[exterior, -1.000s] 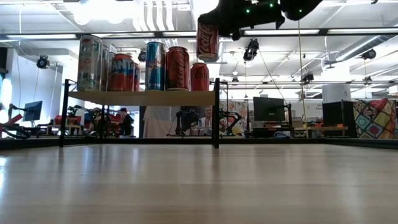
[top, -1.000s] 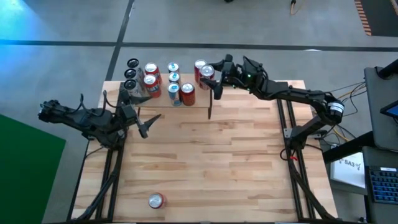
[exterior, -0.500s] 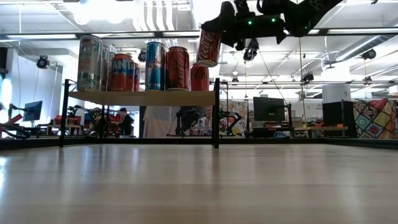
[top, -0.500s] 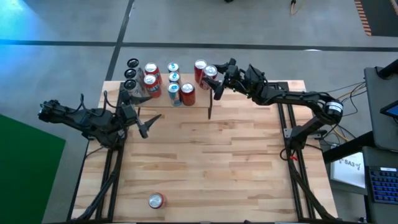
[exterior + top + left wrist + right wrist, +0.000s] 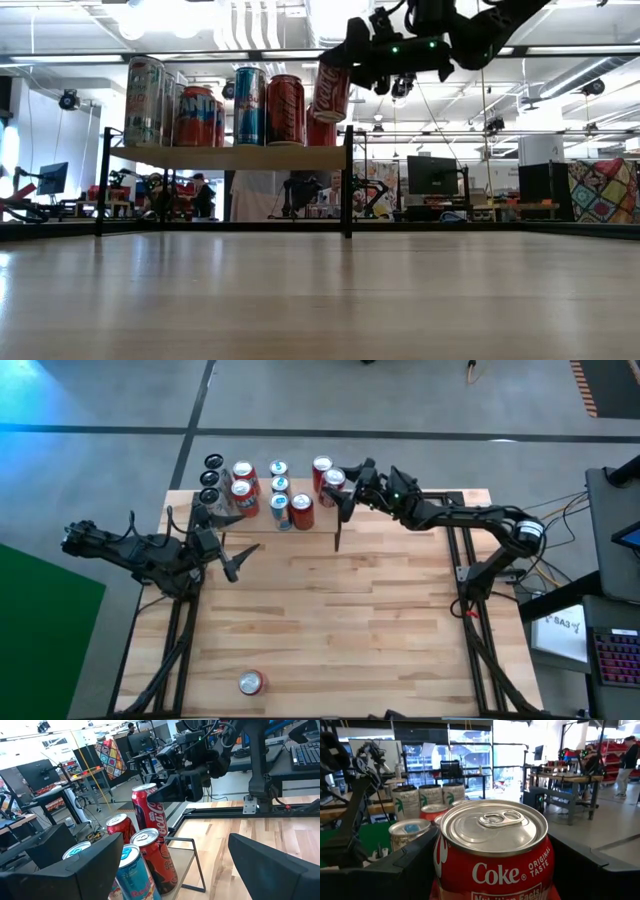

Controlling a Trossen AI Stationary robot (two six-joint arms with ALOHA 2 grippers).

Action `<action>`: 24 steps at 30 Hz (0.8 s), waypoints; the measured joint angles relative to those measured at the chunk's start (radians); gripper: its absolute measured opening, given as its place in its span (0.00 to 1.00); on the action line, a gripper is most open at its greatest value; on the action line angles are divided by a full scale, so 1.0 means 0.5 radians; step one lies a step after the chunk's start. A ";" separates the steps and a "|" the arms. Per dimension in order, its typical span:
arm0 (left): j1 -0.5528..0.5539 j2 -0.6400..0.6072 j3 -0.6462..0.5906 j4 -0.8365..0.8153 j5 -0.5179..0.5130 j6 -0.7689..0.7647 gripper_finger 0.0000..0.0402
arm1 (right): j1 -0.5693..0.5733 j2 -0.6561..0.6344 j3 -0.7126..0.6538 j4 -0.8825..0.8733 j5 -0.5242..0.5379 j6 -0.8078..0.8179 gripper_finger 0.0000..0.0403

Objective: Place canned beverage on shelf
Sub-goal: Put the red white soda can on the shelf

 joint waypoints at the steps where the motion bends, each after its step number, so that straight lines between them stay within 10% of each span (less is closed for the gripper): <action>1: 0.000 0.000 0.000 0.000 0.000 0.000 0.86 | 0.000 0.010 0.000 0.002 -0.001 0.008 0.74; 24: 0.000 0.007 0.000 0.000 0.000 0.014 0.86 | 0.005 0.161 0.024 0.080 0.041 0.041 0.74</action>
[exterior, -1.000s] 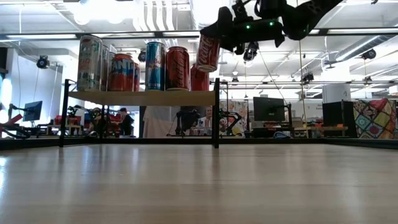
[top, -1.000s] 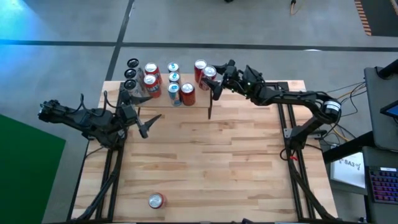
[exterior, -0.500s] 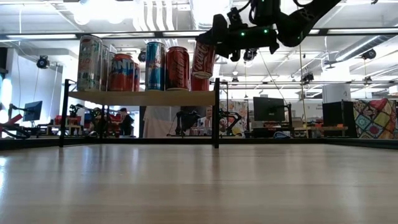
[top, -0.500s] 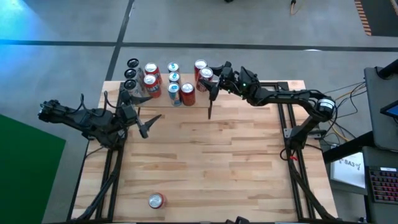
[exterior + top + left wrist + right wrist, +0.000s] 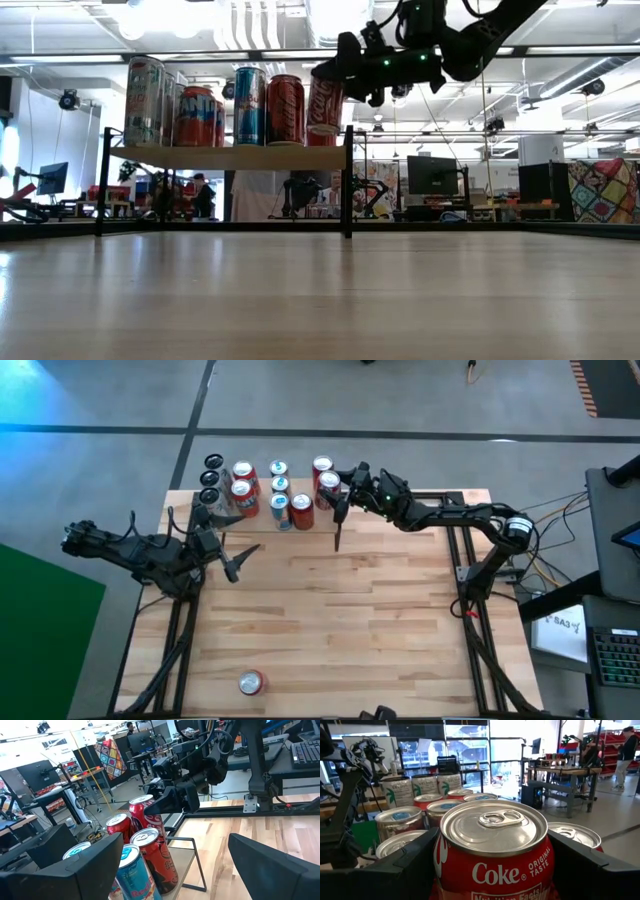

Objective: Place canned beverage on shelf
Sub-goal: Put the red white soda can on the shelf

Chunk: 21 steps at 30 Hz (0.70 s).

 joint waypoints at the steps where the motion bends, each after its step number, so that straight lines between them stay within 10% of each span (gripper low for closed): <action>1: 0.000 0.000 0.000 0.000 0.000 0.000 0.86 | 0.001 0.000 0.000 -0.001 0.000 0.000 0.74; 21: 0.000 0.005 0.000 0.000 0.000 0.001 0.86 | 0.018 0.087 0.001 0.036 0.056 -0.017 0.74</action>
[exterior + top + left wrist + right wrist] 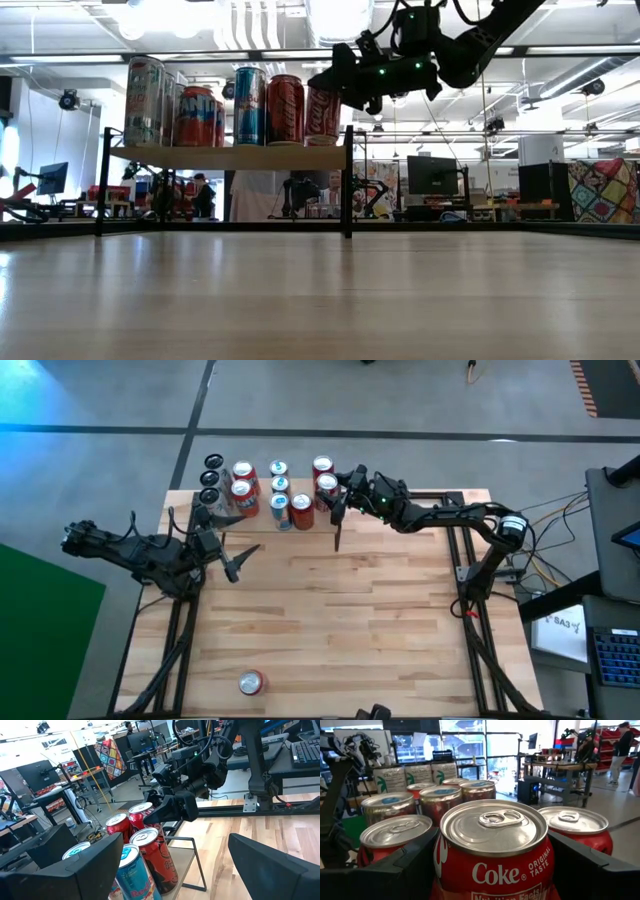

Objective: Place canned beverage on shelf
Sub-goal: Put the red white soda can on the shelf

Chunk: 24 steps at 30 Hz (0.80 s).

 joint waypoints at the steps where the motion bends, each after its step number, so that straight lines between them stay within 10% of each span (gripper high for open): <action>1: 0.000 0.000 0.000 0.000 0.000 0.000 0.86 | 0.000 0.001 0.000 -0.010 0.000 -0.003 0.74; 24: 0.000 0.000 0.000 0.000 0.000 0.000 0.86 | 0.000 0.001 0.000 -0.120 -0.001 -0.023 0.80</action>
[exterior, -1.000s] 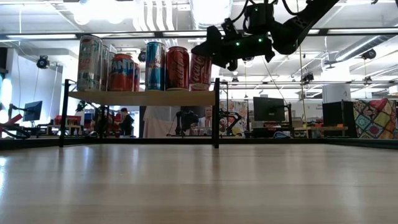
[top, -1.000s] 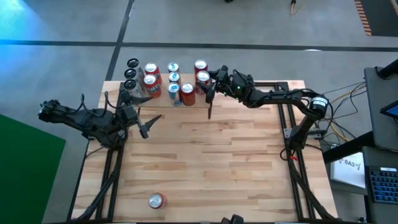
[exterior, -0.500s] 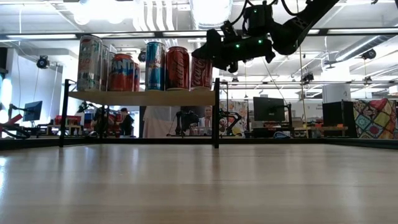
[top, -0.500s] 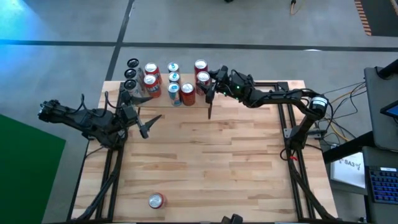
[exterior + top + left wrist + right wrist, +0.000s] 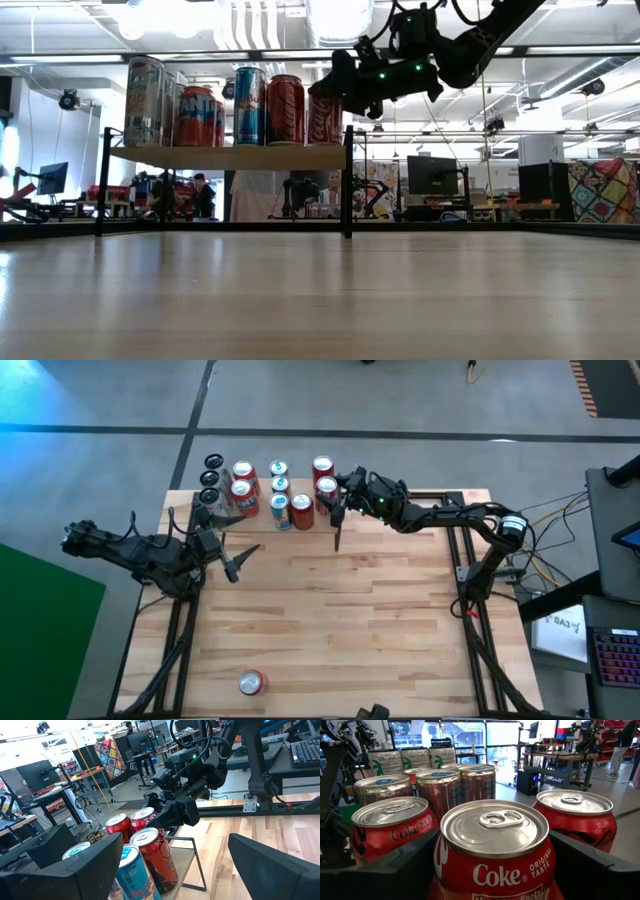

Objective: Place canned beverage on shelf
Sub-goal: Put the red white soda can on the shelf

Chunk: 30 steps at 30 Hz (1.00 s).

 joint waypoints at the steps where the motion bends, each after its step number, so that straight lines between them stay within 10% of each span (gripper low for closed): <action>1: 0.000 0.000 0.000 0.000 0.000 0.000 0.86 | 0.000 0.000 0.000 0.000 0.000 0.000 0.80; 30: 0.001 0.001 0.000 0.015 0.001 0.000 0.86 | 0.000 -0.002 0.003 -0.126 -0.006 -0.017 0.80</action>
